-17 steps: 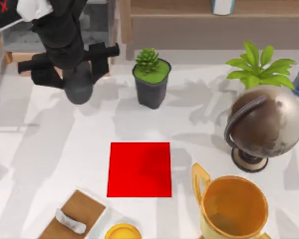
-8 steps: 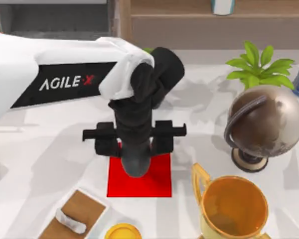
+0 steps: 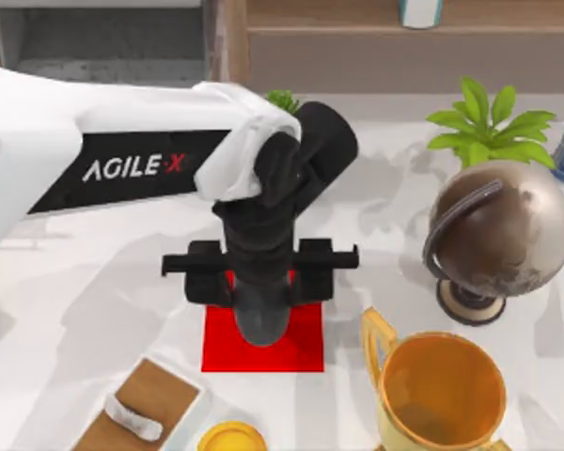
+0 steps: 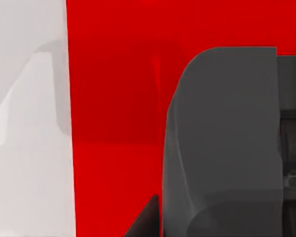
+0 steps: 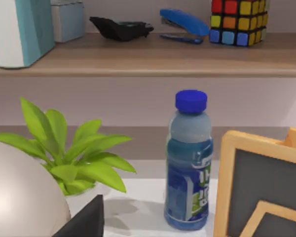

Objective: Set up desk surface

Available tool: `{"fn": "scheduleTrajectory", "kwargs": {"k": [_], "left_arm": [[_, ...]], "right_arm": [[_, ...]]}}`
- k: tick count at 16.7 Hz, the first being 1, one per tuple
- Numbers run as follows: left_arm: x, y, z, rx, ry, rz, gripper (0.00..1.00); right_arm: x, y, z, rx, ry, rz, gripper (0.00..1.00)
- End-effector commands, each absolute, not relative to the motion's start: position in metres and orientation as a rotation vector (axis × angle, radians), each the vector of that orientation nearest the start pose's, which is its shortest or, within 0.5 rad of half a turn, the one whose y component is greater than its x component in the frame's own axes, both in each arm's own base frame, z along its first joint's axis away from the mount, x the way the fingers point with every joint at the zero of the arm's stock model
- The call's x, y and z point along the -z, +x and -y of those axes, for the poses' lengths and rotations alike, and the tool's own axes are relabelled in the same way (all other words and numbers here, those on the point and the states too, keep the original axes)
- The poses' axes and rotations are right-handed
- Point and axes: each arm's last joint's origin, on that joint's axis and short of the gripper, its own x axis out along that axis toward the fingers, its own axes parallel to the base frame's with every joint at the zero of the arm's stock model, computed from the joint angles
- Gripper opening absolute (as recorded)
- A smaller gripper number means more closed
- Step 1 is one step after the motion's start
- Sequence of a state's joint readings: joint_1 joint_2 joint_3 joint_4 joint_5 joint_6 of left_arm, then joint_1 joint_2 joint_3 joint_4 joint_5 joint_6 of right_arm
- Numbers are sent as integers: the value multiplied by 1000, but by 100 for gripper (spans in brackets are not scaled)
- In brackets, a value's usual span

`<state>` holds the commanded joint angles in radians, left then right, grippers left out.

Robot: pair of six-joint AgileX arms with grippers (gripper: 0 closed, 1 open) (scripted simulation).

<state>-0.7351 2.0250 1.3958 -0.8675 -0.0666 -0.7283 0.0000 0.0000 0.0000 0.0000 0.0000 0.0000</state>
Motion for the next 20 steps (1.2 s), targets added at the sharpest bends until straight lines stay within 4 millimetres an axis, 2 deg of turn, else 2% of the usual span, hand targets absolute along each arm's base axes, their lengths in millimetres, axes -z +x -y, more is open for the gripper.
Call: {"fn": "scheduleTrajectory", "kwargs": {"k": [14,20], "left_arm": [[-164,291,255,36,-44,-1412,0],[-162,291,257,41,-47,-1404,0]], "right_arm": [[-160,106,1,0,0,0,100],[-160,106,1,0,0,0,100]]}}
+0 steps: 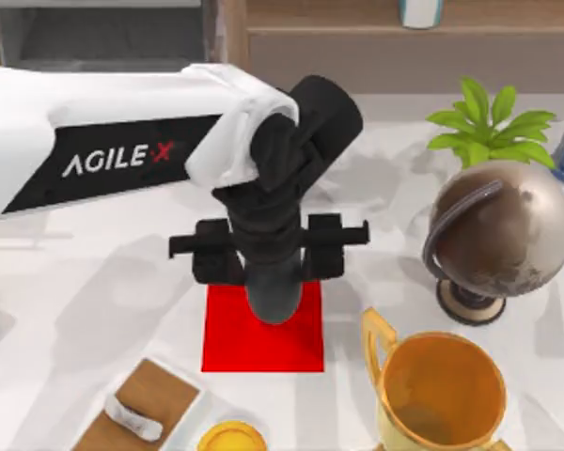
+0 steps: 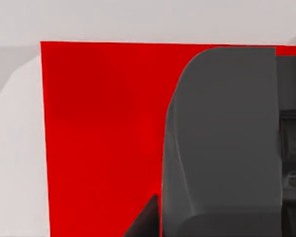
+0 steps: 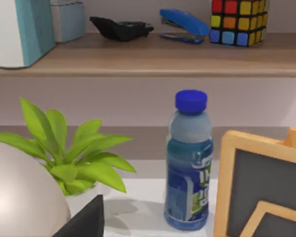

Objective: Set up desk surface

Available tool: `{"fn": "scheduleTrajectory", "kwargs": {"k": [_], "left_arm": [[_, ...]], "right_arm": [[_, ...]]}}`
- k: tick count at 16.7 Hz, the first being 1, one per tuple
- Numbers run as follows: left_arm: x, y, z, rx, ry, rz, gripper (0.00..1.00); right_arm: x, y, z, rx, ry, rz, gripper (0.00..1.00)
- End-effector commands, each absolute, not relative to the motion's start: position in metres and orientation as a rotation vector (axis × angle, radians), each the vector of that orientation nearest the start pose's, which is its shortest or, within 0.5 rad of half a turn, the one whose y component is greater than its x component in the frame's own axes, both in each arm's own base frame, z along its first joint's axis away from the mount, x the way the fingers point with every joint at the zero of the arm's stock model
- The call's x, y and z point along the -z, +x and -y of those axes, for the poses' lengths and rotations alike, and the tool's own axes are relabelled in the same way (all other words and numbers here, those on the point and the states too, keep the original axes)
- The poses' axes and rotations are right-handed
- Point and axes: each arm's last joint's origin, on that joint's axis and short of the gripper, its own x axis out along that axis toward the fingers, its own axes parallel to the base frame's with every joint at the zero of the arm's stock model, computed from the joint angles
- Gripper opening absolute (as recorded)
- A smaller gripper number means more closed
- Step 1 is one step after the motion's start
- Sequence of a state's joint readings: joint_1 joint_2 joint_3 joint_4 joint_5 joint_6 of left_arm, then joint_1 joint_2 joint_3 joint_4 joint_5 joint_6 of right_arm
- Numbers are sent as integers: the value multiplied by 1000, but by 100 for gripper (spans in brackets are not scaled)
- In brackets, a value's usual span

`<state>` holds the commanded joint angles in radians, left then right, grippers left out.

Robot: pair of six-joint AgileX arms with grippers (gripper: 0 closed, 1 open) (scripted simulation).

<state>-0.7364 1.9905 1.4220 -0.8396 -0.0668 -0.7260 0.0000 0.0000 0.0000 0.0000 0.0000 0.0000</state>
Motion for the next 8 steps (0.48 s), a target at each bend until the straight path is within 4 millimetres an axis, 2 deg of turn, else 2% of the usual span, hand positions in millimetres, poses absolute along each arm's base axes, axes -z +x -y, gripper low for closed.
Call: {"fn": "scheduleTrajectory", "kwargs": {"k": [6,8], "left_arm": [[-134,287,254,0,-4,-1465,0],[-133,287,253,-2,-3,-1467,0]], "right_arm": [[-160,106,1,0,0,0,100],[-160,106,1,0,0,0,100]]}}
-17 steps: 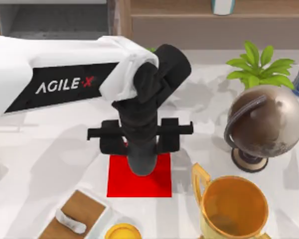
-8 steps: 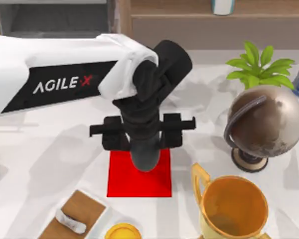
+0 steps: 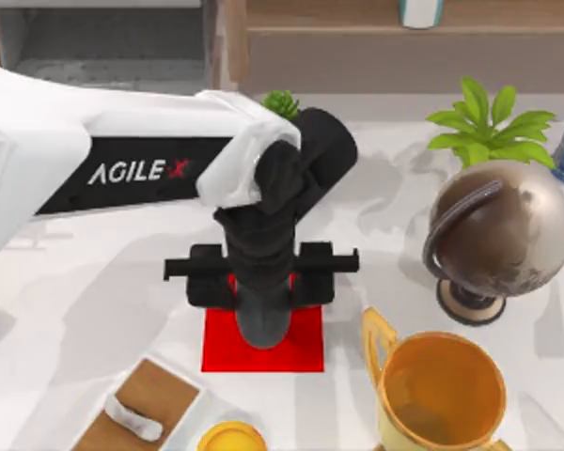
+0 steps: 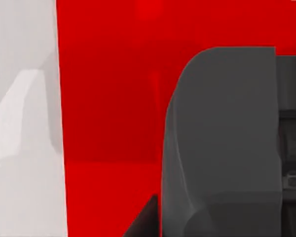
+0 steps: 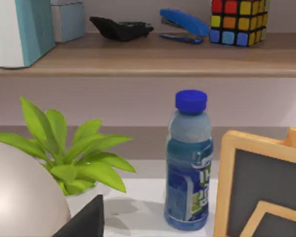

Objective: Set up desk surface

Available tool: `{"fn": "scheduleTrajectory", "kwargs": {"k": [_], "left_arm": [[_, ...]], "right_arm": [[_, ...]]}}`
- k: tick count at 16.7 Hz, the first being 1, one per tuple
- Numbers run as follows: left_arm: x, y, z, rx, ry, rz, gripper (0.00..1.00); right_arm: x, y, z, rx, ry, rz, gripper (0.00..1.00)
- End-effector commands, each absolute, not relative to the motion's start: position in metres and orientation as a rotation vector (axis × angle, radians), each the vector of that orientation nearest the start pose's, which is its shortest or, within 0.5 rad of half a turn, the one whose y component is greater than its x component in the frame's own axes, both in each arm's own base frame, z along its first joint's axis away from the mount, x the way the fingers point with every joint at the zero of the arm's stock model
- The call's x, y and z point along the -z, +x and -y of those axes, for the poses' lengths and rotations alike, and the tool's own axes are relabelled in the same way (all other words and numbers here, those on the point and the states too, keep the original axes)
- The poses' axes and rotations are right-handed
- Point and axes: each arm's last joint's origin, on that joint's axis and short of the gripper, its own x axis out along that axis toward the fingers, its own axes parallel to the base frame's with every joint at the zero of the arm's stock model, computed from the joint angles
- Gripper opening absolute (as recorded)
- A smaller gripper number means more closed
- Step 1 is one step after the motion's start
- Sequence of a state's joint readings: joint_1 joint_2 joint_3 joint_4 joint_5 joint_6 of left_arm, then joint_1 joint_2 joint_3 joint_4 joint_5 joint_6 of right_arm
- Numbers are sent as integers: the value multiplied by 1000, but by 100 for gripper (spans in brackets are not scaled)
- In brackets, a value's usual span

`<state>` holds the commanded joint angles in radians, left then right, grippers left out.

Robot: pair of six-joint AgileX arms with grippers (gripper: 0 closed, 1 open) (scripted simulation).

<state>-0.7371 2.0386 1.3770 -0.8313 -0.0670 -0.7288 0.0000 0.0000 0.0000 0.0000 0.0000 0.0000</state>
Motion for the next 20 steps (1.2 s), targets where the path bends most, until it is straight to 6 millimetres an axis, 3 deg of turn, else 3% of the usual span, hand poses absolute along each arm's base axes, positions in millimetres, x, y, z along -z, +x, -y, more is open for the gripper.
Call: {"fn": "scheduleTrajectory", "kwargs": {"k": [3,16,20], "left_arm": [[-133,287,253,-2,-3,-1467,0],[-133,287,253,-2,-3,-1467,98],[-133,287,253,-2,-3,-1467,100]], "right_arm": [[-160,106,1,0,0,0,100],[-160,106,1,0,0,0,100],[-160,106,1,0,0,0,100]]}}
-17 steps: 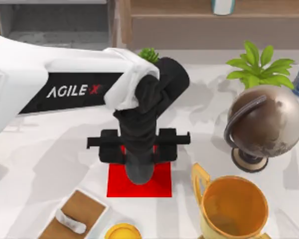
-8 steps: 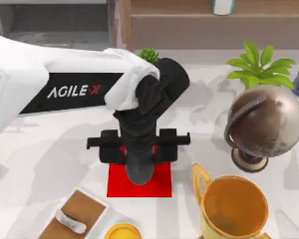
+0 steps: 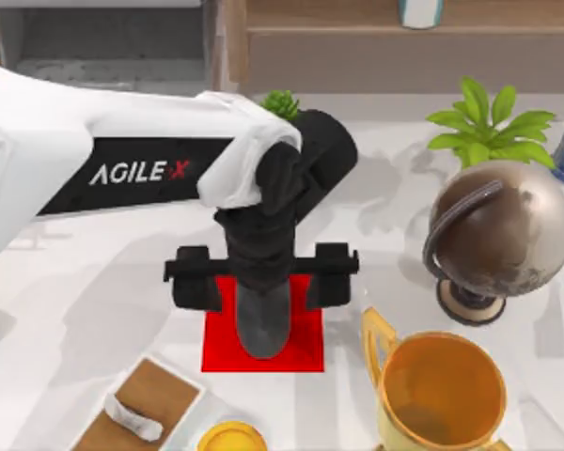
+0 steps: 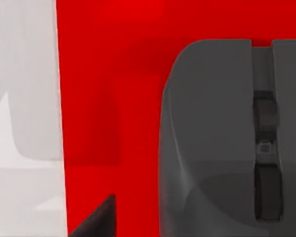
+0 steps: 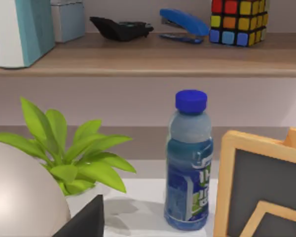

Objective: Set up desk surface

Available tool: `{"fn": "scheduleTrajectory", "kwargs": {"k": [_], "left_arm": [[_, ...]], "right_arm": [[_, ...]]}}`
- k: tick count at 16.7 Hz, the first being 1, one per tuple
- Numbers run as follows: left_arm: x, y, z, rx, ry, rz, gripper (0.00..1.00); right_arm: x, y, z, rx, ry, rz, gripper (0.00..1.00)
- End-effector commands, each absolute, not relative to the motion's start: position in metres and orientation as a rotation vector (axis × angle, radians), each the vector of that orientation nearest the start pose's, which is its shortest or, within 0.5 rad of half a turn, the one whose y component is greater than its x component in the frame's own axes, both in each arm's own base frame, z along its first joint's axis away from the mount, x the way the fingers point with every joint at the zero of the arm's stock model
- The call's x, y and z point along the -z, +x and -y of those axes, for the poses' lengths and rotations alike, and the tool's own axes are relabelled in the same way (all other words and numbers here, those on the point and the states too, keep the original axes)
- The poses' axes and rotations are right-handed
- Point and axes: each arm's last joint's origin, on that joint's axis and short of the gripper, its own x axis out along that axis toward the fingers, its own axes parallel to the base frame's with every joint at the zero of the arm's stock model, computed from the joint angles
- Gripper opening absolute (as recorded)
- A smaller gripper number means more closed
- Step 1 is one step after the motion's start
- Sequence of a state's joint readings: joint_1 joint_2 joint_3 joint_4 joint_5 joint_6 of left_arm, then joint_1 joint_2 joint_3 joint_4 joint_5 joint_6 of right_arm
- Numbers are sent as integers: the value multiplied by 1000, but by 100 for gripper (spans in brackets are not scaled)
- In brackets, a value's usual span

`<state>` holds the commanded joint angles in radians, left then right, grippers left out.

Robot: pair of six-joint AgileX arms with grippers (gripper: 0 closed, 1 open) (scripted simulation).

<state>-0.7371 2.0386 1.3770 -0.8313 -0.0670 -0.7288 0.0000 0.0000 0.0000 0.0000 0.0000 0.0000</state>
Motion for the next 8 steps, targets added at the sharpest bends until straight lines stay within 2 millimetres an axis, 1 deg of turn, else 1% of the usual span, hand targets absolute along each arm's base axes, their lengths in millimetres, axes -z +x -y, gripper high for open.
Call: {"fn": "scheduleTrajectory", "kwargs": {"k": [6,8], "left_arm": [[-134,287,253,-2,-3,-1466,100],[-137,289,252,32,-21,-1450,100]], "right_arm": [[-160,106,1,0,0,0,100],[-160,106,1,0,0,0,100]]}}
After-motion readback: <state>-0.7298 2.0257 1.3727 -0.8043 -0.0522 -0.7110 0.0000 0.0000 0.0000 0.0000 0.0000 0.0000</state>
